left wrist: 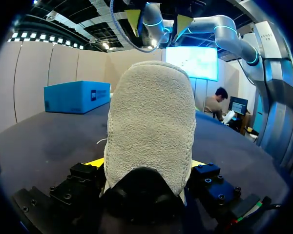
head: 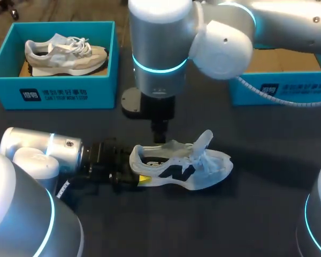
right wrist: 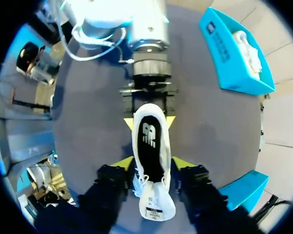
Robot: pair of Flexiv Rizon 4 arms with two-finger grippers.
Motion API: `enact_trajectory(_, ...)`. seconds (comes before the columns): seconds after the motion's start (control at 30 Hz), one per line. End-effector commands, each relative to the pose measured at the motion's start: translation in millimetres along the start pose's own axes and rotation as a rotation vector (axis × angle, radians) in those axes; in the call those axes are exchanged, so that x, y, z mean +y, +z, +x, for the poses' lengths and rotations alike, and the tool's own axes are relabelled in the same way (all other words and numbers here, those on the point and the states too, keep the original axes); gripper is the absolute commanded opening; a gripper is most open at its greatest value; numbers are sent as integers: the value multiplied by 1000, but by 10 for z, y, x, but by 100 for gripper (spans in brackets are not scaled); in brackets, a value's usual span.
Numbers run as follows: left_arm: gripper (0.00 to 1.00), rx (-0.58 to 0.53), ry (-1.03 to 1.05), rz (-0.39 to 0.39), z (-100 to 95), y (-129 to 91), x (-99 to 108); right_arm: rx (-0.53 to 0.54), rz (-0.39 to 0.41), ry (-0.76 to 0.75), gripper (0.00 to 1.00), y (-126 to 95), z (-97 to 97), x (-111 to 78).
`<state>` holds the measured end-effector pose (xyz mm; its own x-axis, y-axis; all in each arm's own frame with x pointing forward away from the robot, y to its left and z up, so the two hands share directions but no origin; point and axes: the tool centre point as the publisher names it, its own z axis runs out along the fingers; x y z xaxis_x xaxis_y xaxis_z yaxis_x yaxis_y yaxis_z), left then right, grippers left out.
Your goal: Take the shoe out of the shoebox, open the shoe tongue, remove and reinsert the insole, then place the shoe into the shoebox
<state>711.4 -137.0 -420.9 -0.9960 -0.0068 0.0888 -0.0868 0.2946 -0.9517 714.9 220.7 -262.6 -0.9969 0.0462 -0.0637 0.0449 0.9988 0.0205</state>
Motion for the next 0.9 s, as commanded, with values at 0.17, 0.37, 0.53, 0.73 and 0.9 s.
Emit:
enact_trajectory(0.17,0,1,-1,-4,-17,13,23,67,-14,-28,0,360,-66,3)
enact_trajectory(0.37,0,1,-1,-4,-17,13,23,100,-41,-82,0,599,-112,-50)
enact_trajectory(0.53,0,1,-1,-4,-17,13,23,152,-58,-98,0,773,-89,-92)
enact_trajectory(0.73,0,1,-1,-4,-17,13,23,187,-78,-78,0,941,-58,-148)
enact_trajectory(0.9,0,1,-1,-4,-17,13,23,216,-74,-57,0,1025,-24,-182)
